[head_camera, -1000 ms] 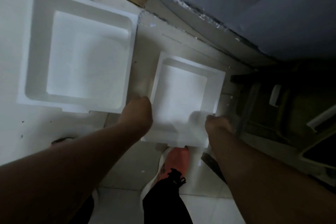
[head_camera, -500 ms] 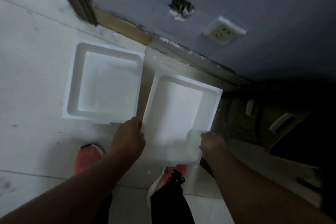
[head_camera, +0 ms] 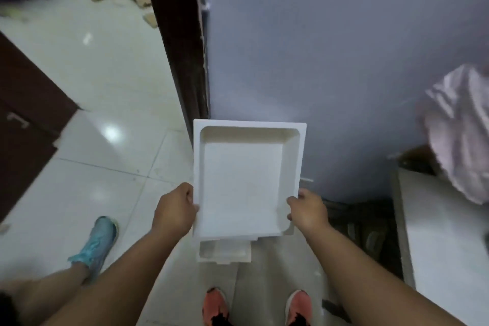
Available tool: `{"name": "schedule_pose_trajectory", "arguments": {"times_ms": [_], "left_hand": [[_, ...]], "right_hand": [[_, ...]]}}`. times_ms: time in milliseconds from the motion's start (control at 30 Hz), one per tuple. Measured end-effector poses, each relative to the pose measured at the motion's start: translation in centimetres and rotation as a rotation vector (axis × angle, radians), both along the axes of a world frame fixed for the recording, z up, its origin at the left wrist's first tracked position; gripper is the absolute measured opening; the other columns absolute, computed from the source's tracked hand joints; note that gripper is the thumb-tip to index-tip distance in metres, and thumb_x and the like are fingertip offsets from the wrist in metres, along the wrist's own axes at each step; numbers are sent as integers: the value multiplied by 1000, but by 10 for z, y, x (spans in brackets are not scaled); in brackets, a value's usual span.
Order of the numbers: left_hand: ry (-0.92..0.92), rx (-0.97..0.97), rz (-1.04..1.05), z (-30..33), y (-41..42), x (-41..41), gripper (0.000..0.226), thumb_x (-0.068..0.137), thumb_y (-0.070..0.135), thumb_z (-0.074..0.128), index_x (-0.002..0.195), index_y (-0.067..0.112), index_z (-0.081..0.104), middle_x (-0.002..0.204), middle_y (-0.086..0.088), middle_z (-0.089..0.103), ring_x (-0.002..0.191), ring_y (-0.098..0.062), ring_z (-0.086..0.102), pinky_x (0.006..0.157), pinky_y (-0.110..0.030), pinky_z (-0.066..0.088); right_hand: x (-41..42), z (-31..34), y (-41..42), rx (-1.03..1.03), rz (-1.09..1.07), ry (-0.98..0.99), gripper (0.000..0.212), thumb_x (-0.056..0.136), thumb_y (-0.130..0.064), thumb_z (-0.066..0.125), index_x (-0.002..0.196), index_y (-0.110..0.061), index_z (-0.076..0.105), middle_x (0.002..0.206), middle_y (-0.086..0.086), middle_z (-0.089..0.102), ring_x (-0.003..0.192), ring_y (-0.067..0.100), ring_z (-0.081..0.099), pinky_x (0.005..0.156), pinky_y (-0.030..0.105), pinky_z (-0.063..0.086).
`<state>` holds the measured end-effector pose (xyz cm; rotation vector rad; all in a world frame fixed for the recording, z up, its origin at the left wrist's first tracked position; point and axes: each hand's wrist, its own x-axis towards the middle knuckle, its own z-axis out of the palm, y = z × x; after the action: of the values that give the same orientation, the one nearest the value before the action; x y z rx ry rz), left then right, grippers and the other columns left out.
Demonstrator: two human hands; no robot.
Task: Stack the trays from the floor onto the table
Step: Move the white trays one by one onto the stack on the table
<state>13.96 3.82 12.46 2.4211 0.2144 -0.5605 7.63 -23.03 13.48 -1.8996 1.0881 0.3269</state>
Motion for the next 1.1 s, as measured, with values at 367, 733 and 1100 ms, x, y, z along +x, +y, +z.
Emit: {"name": "schedule_pose_trajectory", "arguments": {"times_ms": [367, 733, 1100], "left_hand": [[-190, -136, -117, 261, 39, -22, 23, 75, 0, 73, 70, 14, 57, 73, -6, 66, 52, -11, 61, 50, -24, 42], [-477, -184, -324, 415, -52, -62, 18, 83, 10, 76, 82, 26, 67, 73, -1, 69, 67, -16, 68, 60, -26, 50], [-633, -76, -535, 438, -246, -176, 26, 79, 17, 81, 70, 32, 62, 59, 15, 68, 58, -4, 66, 59, -30, 50]], "right_hand": [[-75, 254, 10, 101, 7, -431, 25, 96, -4, 54, 100, -22, 72, 84, 16, 73, 61, 18, 60, 60, 31, 51], [-152, 368, -66, -128, -117, -846, 33, 96, -13, 61, 120, -34, 67, 102, -11, 73, 67, 11, 67, 67, 24, 58], [-290, 368, -240, -601, -223, -859, 31, 90, -18, 68, 121, -17, 72, 81, 7, 70, 70, 17, 60, 62, 25, 47]]}}
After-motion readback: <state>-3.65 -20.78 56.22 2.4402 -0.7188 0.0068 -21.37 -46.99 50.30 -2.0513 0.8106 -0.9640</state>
